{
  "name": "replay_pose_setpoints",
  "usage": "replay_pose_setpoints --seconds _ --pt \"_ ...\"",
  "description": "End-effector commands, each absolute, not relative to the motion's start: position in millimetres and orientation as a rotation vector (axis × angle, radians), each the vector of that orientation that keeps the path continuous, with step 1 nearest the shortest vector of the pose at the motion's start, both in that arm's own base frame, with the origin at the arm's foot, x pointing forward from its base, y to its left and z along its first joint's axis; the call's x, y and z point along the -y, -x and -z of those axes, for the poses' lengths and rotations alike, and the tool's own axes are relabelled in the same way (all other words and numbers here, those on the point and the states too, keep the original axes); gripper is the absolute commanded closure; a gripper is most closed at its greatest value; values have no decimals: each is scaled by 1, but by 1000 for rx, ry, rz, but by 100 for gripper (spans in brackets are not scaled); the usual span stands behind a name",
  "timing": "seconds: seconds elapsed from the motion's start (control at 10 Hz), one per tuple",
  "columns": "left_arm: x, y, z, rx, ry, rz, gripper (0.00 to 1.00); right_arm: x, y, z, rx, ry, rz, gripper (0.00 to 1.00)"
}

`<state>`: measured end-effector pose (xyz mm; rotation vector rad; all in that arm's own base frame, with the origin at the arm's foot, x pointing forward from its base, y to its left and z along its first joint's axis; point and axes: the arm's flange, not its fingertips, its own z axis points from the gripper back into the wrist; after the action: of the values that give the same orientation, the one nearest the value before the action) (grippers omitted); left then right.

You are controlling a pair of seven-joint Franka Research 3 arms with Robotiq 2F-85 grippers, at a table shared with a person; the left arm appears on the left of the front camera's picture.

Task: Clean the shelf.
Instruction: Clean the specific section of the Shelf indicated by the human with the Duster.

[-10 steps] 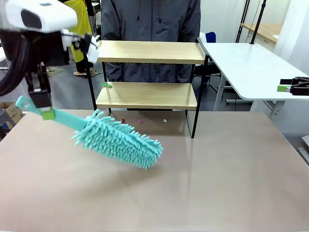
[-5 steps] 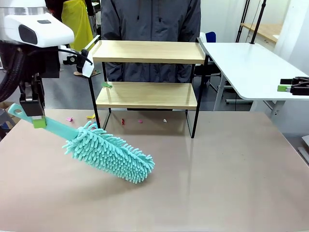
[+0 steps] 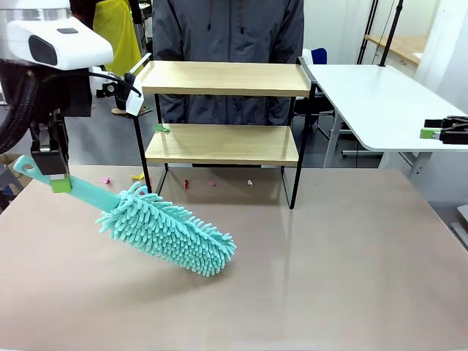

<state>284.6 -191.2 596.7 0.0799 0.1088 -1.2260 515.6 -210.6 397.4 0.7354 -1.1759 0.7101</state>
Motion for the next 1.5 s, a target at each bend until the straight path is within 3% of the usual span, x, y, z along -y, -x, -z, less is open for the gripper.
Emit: replay_pose_setpoints --seconds 0.0,1.4 --pt "192 -284 -598 -93 -80 1214 87 209 -517 -400 1178 -732 -715 0" --pt "192 -284 -598 -93 -80 1214 87 209 -517 -400 1178 -732 -715 0"
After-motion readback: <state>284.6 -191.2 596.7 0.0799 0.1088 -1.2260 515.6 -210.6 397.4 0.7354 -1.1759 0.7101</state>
